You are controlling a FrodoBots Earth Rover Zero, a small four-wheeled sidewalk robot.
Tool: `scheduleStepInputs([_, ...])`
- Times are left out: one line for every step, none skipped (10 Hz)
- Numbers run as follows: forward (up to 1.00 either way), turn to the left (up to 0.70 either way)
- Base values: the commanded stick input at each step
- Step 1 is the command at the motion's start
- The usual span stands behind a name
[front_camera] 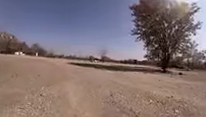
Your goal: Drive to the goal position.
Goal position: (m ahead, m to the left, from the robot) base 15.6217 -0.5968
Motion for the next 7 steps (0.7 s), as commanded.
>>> scheduleStepInputs([0.50, 0.00])
scheduleStepInputs([0.50, 0.00])
scheduleStepInputs([0.50, 0.00])
scheduleStepInputs([0.50, 0.00])
scheduleStepInputs([0.50, 0.00])
scheduleStepInputs([0.50, 0.00])
scheduleStepInputs([0.50, 0.00])
